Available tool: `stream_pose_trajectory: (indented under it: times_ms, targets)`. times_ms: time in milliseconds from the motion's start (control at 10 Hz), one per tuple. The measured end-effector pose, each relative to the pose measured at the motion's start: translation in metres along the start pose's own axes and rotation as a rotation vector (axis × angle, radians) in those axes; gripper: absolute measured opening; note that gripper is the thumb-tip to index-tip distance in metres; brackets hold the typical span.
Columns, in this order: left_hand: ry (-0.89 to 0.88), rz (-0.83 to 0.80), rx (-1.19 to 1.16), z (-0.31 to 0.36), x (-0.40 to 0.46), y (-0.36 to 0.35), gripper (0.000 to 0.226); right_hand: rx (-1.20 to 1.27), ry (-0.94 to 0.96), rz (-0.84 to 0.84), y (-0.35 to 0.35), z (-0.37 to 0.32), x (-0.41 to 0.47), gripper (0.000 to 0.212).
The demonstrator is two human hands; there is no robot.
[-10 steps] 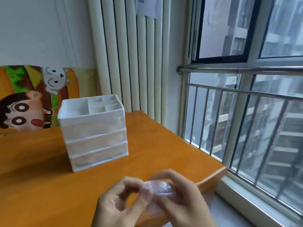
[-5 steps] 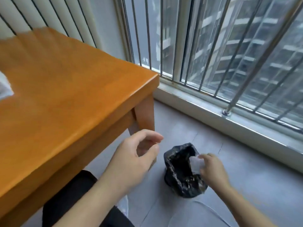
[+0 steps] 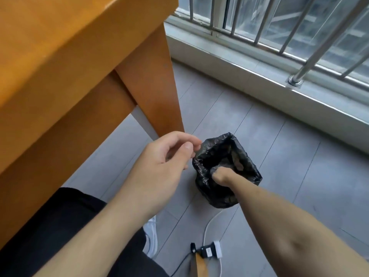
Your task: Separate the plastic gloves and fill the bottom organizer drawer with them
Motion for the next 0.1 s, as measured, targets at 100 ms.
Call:
stream_pose_trajectory:
  times_ms: [100]
  targets:
    - [-0.011, 0.016, -0.039, 0.0033, -0.0046, 0.0052, 0.027, 0.061, -0.047, 0.165, 0.0232, 0.0037, -0.0096, 0.029]
Point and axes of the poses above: each hand's wrist, its own x-axis towards the middle knuckle, its own y-axis out of the back of the hand, z = x × y, the point moved 8 cm from there along x, towards the middle knuckle, and after that the axes turned 5 degrees about y, right-handed, at the moved point
